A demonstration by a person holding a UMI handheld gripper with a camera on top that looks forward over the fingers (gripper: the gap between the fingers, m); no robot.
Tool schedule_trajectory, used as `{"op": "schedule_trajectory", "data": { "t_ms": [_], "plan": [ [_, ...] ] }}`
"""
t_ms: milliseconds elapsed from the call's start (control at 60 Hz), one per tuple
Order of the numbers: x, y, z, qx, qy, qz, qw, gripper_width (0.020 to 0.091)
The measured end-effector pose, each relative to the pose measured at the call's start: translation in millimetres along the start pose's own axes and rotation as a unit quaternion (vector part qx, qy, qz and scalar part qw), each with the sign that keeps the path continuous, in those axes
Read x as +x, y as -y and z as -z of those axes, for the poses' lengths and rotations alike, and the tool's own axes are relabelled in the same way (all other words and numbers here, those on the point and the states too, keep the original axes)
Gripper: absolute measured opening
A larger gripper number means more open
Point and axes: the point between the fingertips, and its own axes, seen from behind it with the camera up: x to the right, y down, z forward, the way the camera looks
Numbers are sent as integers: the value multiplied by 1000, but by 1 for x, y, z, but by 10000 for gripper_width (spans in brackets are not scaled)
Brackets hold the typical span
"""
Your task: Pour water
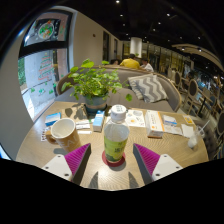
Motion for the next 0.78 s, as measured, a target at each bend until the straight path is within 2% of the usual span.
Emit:
{"op": "schedule_trajectory", "data": {
  "t_ms": [333, 683, 783],
  "plan": [
    [-35, -24, 157, -35, -55, -35, 997, 850],
    [-33, -35, 201, -39, -85, -40, 995, 853],
    [-35, -29, 206, -24, -74, -34, 996, 854]
  ]
}}
